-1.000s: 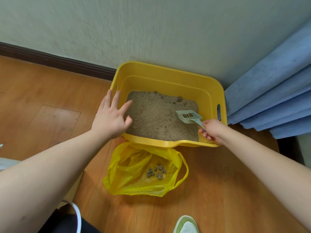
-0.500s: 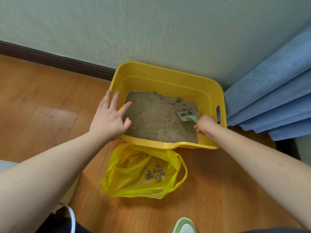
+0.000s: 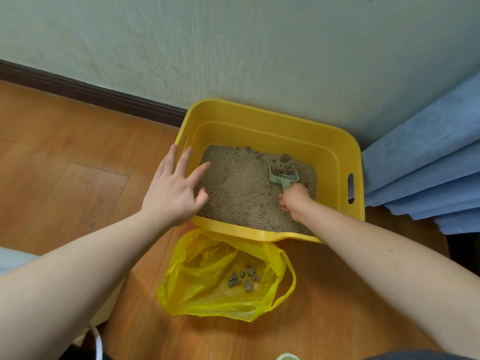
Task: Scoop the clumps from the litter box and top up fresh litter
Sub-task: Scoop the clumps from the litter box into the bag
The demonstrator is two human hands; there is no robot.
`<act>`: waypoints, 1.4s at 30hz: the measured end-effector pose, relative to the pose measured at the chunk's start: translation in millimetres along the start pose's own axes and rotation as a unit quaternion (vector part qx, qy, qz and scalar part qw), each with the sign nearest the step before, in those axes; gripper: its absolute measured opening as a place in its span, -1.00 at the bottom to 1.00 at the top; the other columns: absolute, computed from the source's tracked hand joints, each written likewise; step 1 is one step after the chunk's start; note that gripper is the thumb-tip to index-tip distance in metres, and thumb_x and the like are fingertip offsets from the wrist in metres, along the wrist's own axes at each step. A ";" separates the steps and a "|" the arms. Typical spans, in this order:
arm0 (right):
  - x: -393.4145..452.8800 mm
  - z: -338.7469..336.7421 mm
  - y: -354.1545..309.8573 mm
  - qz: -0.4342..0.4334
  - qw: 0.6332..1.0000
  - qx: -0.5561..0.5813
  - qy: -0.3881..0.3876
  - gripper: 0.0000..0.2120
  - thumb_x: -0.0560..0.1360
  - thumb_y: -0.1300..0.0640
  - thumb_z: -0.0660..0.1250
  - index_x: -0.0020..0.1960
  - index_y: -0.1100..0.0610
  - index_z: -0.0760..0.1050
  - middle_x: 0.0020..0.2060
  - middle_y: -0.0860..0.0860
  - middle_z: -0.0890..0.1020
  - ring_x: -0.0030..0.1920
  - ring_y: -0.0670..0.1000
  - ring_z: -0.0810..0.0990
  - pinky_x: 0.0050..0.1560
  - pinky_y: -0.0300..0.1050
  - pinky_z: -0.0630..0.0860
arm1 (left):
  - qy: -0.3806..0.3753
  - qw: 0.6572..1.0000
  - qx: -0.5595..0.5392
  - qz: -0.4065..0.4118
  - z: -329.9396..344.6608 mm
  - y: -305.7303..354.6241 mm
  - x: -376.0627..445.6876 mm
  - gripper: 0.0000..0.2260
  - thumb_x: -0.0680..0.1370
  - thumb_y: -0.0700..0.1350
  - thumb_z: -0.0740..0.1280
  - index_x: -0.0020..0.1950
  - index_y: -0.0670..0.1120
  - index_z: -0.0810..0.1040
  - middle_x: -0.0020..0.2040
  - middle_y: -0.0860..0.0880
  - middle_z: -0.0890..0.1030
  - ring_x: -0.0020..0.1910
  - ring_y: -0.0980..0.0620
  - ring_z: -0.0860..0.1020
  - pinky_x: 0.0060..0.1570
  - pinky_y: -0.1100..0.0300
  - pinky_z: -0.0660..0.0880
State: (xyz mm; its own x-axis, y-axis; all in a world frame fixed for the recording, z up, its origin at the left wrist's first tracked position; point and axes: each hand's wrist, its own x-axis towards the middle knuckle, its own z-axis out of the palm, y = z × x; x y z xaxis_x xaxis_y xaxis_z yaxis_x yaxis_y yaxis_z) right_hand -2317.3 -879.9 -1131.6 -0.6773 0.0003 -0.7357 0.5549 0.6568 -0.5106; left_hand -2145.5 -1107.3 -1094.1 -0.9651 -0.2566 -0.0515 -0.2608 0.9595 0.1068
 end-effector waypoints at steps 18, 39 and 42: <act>20.5 3.2 21.9 0.044 0.991 0.124 0.012 -0.61 0.64 0.22 -0.01 0.44 0.05 0.27 -0.27 0.05 0.51 -0.38 -0.05 0.44 -0.44 -0.23 0.37 | 0.004 1.000 -0.006 -0.008 -0.2 0.8 -0.7 -0.42 0.51 0.21 -0.02 0.53 0.11 0.25 0.59 -0.17 0.10 0.57 -0.25 -0.10 0.50 -0.21 0.03; 8.1 0.0 17.0 0.011 0.993 0.111 -0.025 -0.70 0.64 0.25 -0.01 0.29 0.11 0.36 -0.20 0.01 0.58 -0.35 -0.09 0.48 -0.43 -0.26 0.36 | 0.002 1.000 -0.003 -0.009 1.2 -0.4 -0.1 -0.40 0.51 0.23 -0.05 0.54 0.13 0.21 0.60 -0.17 0.07 0.57 -0.24 -0.13 0.51 -0.21 0.04; 10.0 -3.3 19.6 0.008 0.996 0.079 -0.028 -0.69 0.64 0.25 0.00 0.31 0.09 0.36 -0.18 0.01 0.61 -0.33 -0.07 0.51 -0.40 -0.23 0.39 | 0.001 1.000 -0.005 -0.009 1.6 -0.5 -0.2 -0.41 0.51 0.23 -0.04 0.54 0.14 0.21 0.60 -0.16 0.06 0.57 -0.24 -0.14 0.51 -0.20 0.02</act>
State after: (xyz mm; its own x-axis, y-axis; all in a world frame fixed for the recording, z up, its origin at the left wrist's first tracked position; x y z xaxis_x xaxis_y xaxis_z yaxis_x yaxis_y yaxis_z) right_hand -2314.9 -864.6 -1147.5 -0.6429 -0.0351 -0.7651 0.6374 0.5293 -0.5599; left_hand -2145.1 -1107.6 -1095.7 -0.9603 -0.2742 -0.0512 -0.2784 0.9535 0.1157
